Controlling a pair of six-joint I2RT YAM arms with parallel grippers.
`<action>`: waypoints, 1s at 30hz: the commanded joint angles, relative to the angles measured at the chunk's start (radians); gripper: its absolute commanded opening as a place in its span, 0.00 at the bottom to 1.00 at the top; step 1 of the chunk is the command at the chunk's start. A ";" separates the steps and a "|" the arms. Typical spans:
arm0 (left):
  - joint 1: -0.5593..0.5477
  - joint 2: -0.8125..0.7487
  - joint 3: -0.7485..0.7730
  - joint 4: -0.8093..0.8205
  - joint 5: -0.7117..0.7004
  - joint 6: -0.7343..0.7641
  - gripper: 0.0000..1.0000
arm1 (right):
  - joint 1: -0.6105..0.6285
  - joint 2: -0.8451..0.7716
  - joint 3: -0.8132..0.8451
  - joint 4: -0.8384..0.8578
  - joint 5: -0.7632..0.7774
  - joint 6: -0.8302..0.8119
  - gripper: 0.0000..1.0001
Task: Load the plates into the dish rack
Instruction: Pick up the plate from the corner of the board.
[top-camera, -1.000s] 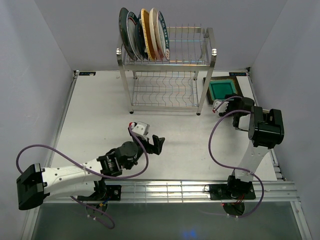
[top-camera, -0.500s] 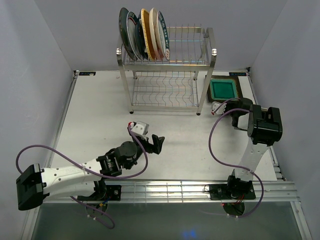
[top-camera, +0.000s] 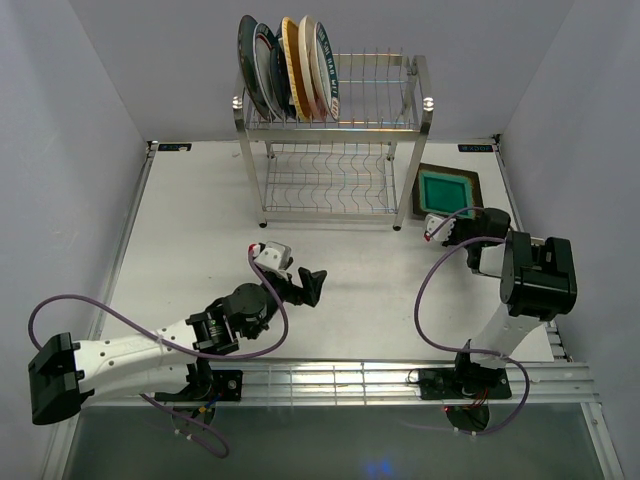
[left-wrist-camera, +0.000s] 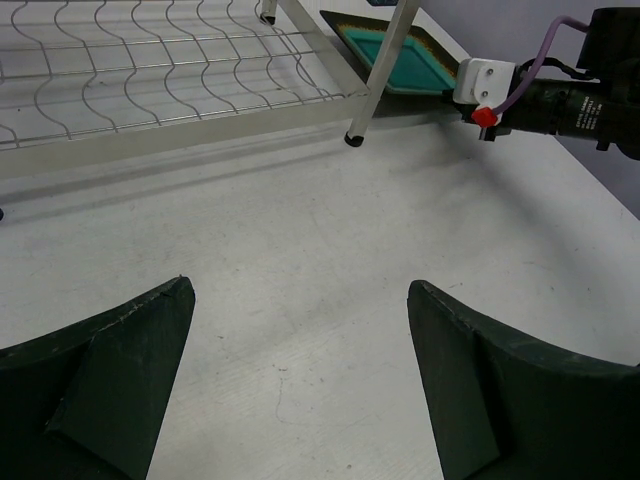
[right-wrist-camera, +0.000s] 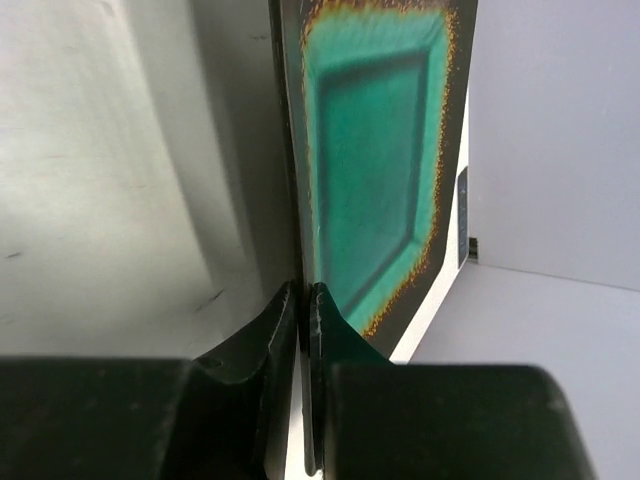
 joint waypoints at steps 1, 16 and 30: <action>-0.004 -0.028 -0.009 0.014 -0.003 0.004 0.98 | 0.000 -0.134 -0.043 -0.105 -0.078 0.080 0.08; -0.004 0.072 0.049 0.014 0.058 -0.048 0.98 | -0.003 -0.692 -0.149 -0.749 -0.056 0.164 0.08; -0.004 0.132 0.072 0.056 0.064 -0.367 0.98 | 0.000 -1.073 -0.104 -1.240 -0.215 0.110 0.08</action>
